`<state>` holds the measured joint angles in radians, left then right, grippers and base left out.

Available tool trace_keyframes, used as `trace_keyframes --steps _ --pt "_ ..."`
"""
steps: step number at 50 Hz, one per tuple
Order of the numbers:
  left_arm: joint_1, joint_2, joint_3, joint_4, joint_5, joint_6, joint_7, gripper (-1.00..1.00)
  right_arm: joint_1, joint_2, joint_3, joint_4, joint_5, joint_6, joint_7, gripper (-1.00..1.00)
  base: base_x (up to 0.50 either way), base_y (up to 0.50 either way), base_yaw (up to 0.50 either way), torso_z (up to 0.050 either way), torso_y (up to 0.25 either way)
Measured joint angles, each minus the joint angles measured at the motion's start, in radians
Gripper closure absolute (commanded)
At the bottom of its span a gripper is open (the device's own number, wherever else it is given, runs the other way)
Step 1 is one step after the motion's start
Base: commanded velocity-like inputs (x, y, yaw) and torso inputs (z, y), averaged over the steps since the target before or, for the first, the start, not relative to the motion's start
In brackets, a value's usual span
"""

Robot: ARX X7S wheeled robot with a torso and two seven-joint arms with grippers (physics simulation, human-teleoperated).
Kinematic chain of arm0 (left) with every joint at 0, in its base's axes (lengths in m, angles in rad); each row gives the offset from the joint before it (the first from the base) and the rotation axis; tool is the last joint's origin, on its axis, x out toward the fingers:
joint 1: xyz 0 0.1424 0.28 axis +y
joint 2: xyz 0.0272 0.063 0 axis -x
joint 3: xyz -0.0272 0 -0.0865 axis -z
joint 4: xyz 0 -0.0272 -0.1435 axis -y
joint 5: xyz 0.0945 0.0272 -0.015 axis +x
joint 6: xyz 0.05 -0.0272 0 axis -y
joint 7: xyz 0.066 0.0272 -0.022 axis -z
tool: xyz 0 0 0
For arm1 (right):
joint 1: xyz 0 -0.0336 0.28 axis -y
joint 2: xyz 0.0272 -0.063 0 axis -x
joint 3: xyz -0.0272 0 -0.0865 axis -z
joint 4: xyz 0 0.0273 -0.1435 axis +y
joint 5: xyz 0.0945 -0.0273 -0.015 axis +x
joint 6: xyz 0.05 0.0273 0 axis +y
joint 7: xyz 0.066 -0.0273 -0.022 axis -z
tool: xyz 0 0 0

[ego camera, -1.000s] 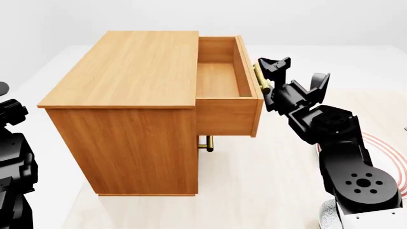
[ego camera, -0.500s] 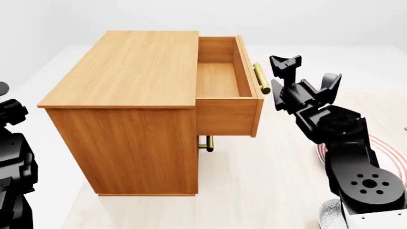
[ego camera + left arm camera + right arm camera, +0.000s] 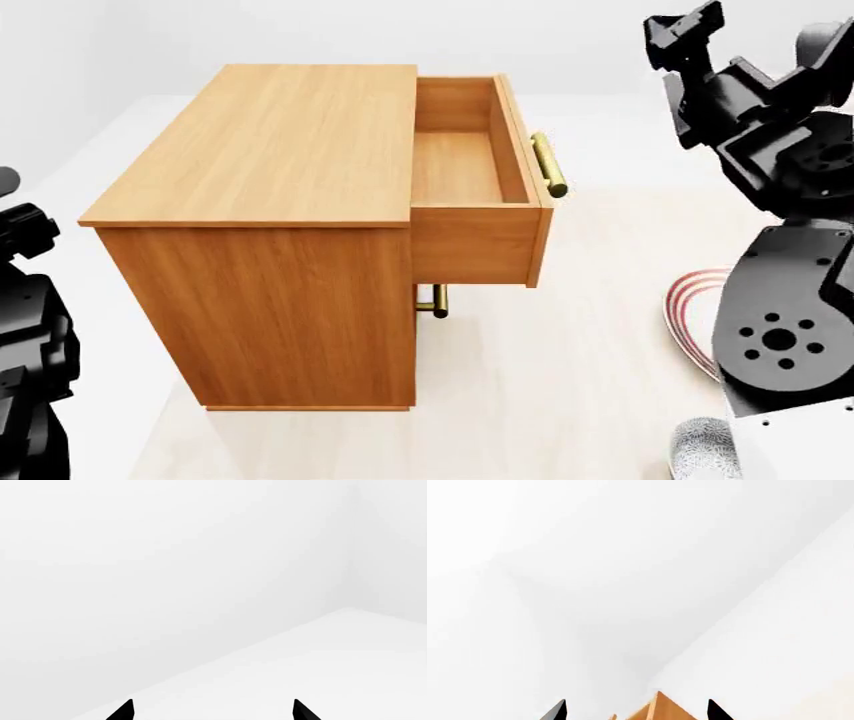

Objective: Open the top drawer of the cabinet and put the bowl in it.

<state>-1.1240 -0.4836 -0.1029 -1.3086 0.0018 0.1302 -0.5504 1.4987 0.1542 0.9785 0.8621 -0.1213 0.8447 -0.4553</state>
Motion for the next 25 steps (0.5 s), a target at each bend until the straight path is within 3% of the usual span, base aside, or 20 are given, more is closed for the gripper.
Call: trace_keyframes --steps 10,25 --pt "0.000 0.000 0.003 0.000 -0.001 -0.001 -0.001 -1.00 0.177 -0.047 -0.230 -0.025 -0.093 0.044 0.021 -1.00 0.00 0.00 0.00 0.000 0.000" --pt "0.003 -0.001 0.006 0.000 -0.001 0.003 -0.001 -1.00 0.408 -0.086 -0.410 0.280 -0.147 0.073 0.095 -1.00 0.00 0.00 0.00 0.000 0.000"
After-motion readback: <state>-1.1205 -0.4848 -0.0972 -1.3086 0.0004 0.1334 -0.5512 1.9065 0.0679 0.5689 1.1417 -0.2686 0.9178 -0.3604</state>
